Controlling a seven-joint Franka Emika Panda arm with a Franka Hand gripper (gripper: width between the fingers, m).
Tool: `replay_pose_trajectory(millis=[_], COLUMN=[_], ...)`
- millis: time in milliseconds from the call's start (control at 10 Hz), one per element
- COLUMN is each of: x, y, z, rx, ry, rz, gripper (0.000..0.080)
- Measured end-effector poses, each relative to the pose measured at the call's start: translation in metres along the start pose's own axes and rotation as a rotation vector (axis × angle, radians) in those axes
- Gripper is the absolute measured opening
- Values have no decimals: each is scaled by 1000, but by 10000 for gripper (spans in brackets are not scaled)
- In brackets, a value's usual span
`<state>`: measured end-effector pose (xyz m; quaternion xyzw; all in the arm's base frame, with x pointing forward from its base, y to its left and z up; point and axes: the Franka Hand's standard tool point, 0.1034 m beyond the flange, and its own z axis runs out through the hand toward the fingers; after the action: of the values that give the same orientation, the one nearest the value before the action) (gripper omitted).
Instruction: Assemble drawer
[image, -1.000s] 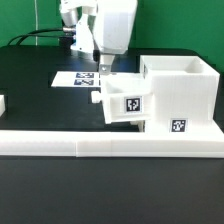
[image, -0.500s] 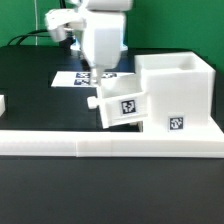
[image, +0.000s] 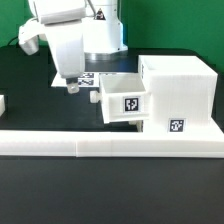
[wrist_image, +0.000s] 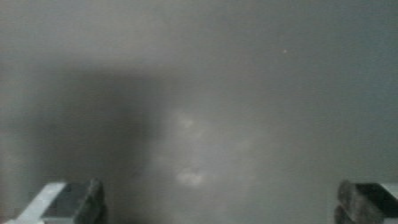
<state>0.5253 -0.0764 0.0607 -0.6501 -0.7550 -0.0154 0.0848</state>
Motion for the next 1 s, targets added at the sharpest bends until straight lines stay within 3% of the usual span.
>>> replay_pose_trajectory(millis=[200,600,900,1000], x=[8,29,41,55], y=[4,29,32,35], z=[8,10,11,15], rx=[9,-10,-5,-13], ry=[13,25,3,1], rz=[-15,38,184,199], gripper=[649,649,649,649])
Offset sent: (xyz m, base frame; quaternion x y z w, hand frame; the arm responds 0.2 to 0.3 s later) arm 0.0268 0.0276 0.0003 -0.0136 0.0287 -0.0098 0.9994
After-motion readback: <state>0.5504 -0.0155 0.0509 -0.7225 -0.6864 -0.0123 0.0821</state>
